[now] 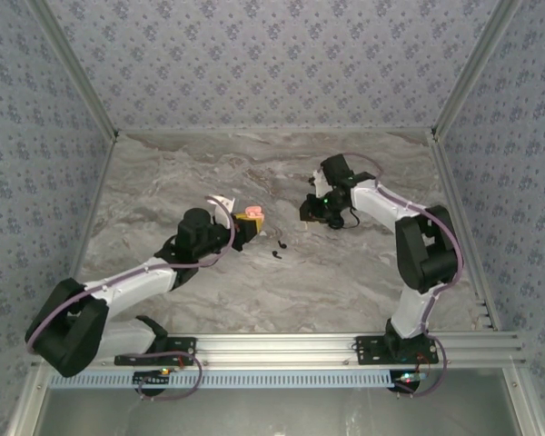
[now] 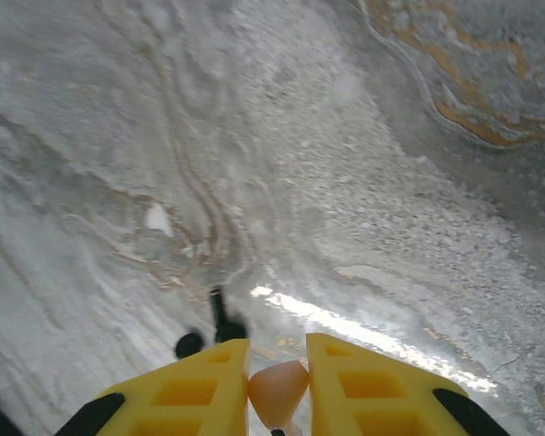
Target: Insert the wireless bluetooth earbuds into the charging case
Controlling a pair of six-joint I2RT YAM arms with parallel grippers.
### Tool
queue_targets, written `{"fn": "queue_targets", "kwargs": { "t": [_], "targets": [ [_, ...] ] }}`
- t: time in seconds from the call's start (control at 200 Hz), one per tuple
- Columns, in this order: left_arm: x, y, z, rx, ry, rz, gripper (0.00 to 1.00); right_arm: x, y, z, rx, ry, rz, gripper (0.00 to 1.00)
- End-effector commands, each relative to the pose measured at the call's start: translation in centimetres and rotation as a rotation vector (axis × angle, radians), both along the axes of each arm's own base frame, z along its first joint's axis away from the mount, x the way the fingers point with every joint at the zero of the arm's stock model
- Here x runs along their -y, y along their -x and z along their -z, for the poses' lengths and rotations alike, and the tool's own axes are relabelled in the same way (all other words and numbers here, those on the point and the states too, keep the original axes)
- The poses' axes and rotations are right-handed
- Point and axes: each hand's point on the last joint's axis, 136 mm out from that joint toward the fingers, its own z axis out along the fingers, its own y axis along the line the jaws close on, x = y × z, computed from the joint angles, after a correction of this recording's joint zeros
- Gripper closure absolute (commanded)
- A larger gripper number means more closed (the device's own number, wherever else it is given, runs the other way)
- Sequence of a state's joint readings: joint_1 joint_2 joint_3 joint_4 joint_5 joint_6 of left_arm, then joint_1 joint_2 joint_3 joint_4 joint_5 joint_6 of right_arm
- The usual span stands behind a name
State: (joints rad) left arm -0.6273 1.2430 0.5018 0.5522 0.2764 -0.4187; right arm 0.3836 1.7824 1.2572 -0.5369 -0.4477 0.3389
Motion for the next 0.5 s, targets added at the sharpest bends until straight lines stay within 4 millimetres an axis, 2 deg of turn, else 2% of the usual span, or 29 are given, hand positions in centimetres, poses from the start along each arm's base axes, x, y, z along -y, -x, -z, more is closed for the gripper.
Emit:
{"fn": "queue_targets", "kwargs": {
  "t": [0.0, 0.32, 0.495],
  "targets": [
    [1.2, -0.3, -1.7, 0.042, 0.073, 0.020, 0.93, -0.6, 0.1, -2.9, 0.036, -0.079, 0.005, 0.78],
    [3.3, -0.6, -0.7, 0.027, 0.095, 0.046, 0.94, -2.1, 0.4, -8.1, 0.120, -0.169, -0.027, 0.78],
    [4.3, -0.7, -0.5, 0.038, 0.103, 0.063, 0.94, -2.9, 0.6, -10.0, 0.149, -0.202, -0.045, 0.78]
  ]
}}
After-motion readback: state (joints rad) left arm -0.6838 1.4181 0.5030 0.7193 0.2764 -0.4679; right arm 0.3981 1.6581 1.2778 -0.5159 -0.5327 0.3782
